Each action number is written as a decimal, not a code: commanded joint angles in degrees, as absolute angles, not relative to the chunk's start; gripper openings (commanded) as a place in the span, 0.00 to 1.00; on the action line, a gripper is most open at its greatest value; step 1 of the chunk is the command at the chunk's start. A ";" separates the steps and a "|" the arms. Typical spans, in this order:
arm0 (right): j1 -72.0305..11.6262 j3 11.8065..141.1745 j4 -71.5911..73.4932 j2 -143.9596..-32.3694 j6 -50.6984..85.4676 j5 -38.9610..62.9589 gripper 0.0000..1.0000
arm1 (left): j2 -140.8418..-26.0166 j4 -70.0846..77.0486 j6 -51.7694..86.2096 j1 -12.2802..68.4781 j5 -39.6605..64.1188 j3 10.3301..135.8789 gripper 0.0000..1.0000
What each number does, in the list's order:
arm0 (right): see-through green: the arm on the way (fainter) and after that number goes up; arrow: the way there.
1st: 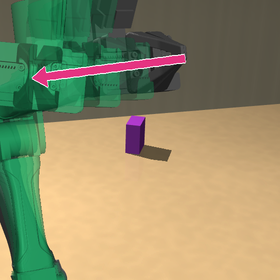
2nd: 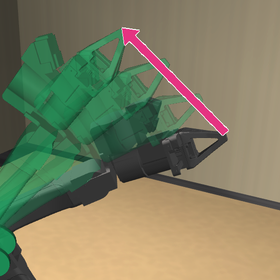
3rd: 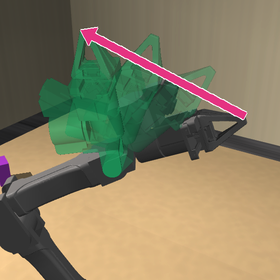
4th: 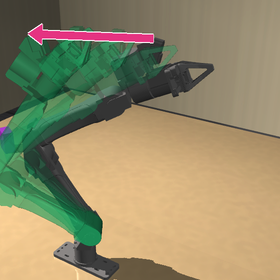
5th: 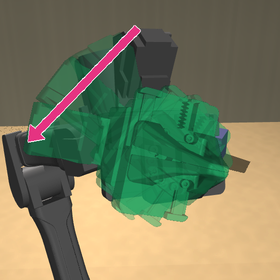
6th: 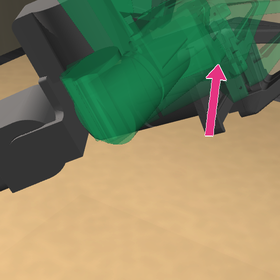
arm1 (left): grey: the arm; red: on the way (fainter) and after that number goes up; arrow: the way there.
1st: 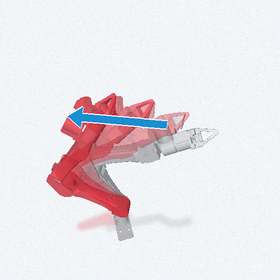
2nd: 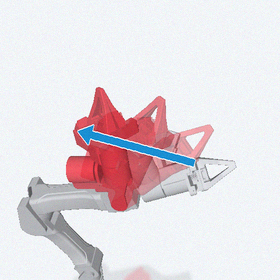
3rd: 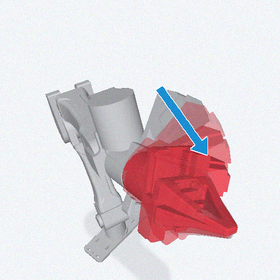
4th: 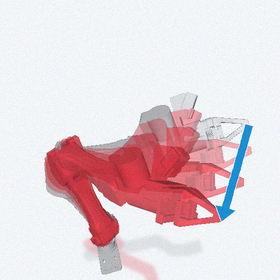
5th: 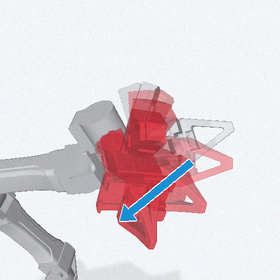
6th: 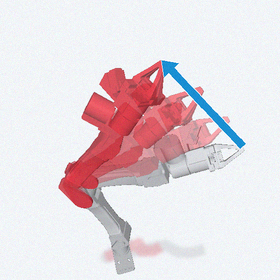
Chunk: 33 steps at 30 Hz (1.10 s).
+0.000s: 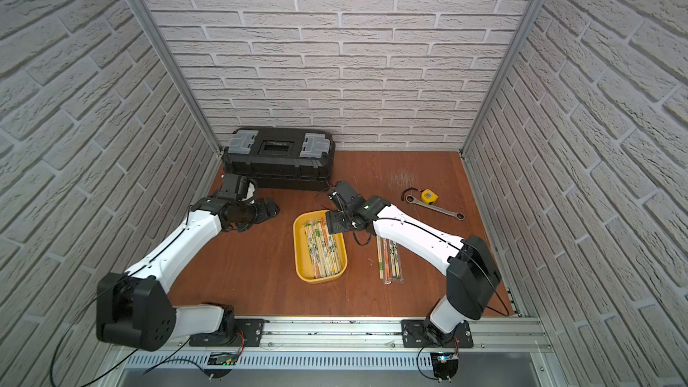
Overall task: Take the paired disposable chopsticks out of the storage box
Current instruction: Pick up the paired disposable chopsticks from the storage box.
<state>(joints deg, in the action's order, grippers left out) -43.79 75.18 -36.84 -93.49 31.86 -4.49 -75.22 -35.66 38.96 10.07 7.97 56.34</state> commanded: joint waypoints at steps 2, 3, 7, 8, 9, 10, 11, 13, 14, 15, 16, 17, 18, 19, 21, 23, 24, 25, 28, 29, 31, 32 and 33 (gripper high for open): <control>-46.02 78.05 -34.96 -97.86 35.68 -0.19 0.59 | -73.43 -34.40 38.07 9.00 8.42 55.06 0.98; -46.54 78.63 -35.00 -99.07 36.09 0.04 0.55 | -73.39 -34.42 38.05 8.84 8.42 54.94 0.98; -48.69 80.87 -35.75 -103.60 37.03 1.44 0.39 | -73.25 -34.43 38.14 8.20 8.84 54.30 0.98; -49.22 81.51 -35.91 -104.54 37.13 1.68 0.38 | -73.29 -34.42 38.24 8.21 8.80 54.09 0.98; -49.77 82.11 -36.24 -105.57 37.18 1.80 0.36 | -73.25 -34.35 38.22 8.06 8.79 53.90 0.98; -50.36 82.89 -36.74 -106.71 37.15 1.78 0.33 | -73.19 -34.35 38.34 7.92 8.83 53.73 0.98; -50.72 83.56 -37.10 -107.52 37.11 1.83 0.30 | -73.21 -34.28 38.35 7.84 8.94 53.55 0.98; -51.61 84.98 -37.85 -109.33 36.96 1.84 0.28 | -73.06 -34.19 38.50 7.64 9.01 53.19 0.98; -51.96 85.57 -38.20 -110.00 36.96 1.78 0.28 | -72.90 -34.19 38.50 7.58 9.06 53.09 0.98; -52.22 86.20 -38.59 -110.74 36.91 1.58 0.28 | -72.90 -34.15 38.50 7.58 9.18 53.00 0.98; -52.48 86.80 -39.02 -111.50 36.91 1.50 0.28 | -72.83 -34.11 38.45 7.56 9.21 52.91 0.98; -52.68 87.21 -39.29 -112.05 36.87 1.42 0.27 | -72.71 -34.10 38.44 7.49 9.19 52.83 0.98; -52.89 87.68 -39.53 -112.62 36.83 1.24 0.26 | -72.55 -34.09 38.47 7.44 9.16 52.74 0.98; -53.01 87.96 -39.74 -112.93 36.90 1.13 0.25 | -72.41 -34.09 38.50 7.35 9.29 52.66 0.98; -53.05 88.29 -40.05 -114.64 36.96 0.88 0.24 | -72.21 -34.01 38.46 7.23 9.34 52.56 0.98; -53.01 88.58 -40.53 -115.30 37.00 0.38 0.23 | -72.15 -33.99 38.39 7.14 9.41 52.49 0.98; -53.06 88.77 -40.81 -115.65 36.91 0.07 0.23 | -72.16 -34.01 38.39 7.21 9.53 52.54 0.98; -53.08 88.97 -41.24 -115.96 36.83 -0.29 0.23 | -72.15 -33.97 38.33 7.11 9.52 52.42 0.98; -53.02 89.74 -42.53 -116.98 36.40 -1.35 0.22 | -72.14 -33.93 38.42 7.03 9.73 52.38 0.98; -53.04 89.91 -42.90 -117.23 36.35 -1.66 0.22 | -72.16 -33.84 38.32 6.89 9.71 52.40 0.98; -52.93 90.24 -43.44 -117.68 36.08 -2.24 0.21 | -72.16 -33.70 38.33 6.87 9.75 52.31 0.98; -52.95 90.37 -43.53 -117.94 35.96 -2.33 0.21 | -72.25 -33.61 38.39 6.90 9.82 52.30 0.98; -52.95 90.44 -43.64 -118.03 35.95 -2.54 0.21 | -72.26 -33.65 38.35 6.94 9.91 52.30 0.98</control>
